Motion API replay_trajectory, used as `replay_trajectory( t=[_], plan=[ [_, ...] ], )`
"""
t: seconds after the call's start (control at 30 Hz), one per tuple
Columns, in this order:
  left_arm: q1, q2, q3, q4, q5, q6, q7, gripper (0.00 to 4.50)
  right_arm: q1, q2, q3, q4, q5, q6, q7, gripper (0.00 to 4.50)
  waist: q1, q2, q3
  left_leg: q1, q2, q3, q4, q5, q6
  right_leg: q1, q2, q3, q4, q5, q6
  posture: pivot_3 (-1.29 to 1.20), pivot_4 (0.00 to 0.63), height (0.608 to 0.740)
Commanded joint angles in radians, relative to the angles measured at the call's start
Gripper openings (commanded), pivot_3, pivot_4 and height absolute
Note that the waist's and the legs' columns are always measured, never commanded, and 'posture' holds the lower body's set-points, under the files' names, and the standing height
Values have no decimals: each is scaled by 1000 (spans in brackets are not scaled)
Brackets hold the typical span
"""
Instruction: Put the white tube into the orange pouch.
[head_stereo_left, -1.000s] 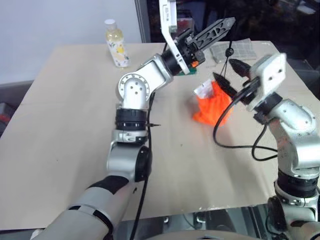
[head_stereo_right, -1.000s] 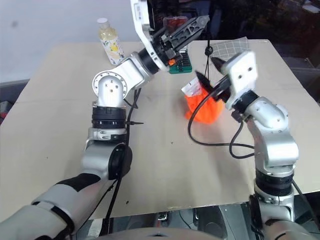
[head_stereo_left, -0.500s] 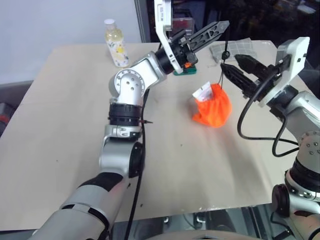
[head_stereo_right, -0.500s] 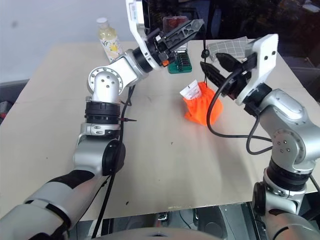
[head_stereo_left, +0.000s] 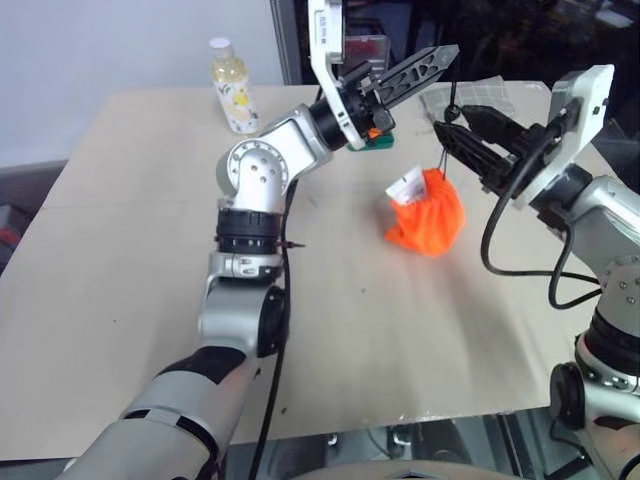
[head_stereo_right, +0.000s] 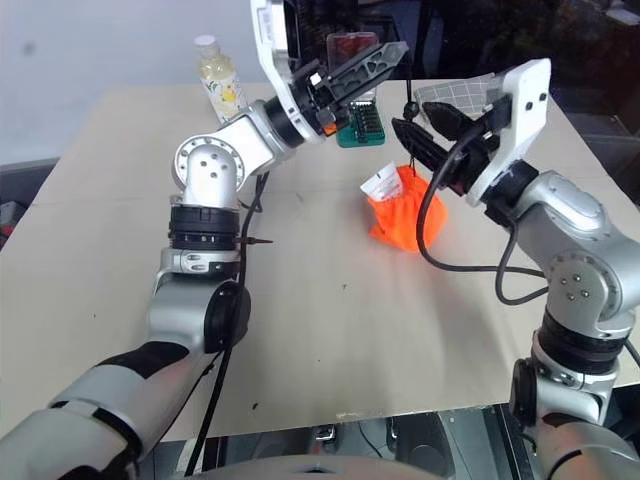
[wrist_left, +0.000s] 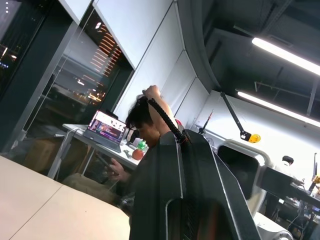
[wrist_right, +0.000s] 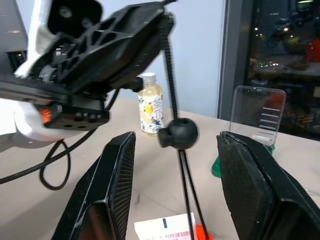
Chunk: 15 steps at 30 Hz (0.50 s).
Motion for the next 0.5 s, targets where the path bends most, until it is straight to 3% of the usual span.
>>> replay_trajectory(
  t=[0.03, 0.5],
  plan=[
    [-8, -2, 12, -61, -34, 7, 2, 0, -25, -17, 6, -13, 12, -35, -9, 2602, 0, 0, 0, 0, 0, 0, 0, 0, 0, 0, 0, 0, 0, 0, 0, 0, 150, 740],
    [7, -5, 6, -84, -44, 19, 10, 0, -37, -19, 16, -1, 40, -53, -26, 2602, 0, 0, 0, 0, 0, 0, 0, 0, 0, 0, 0, 0, 0, 0, 0, 0, 150, 740]
  ],
)
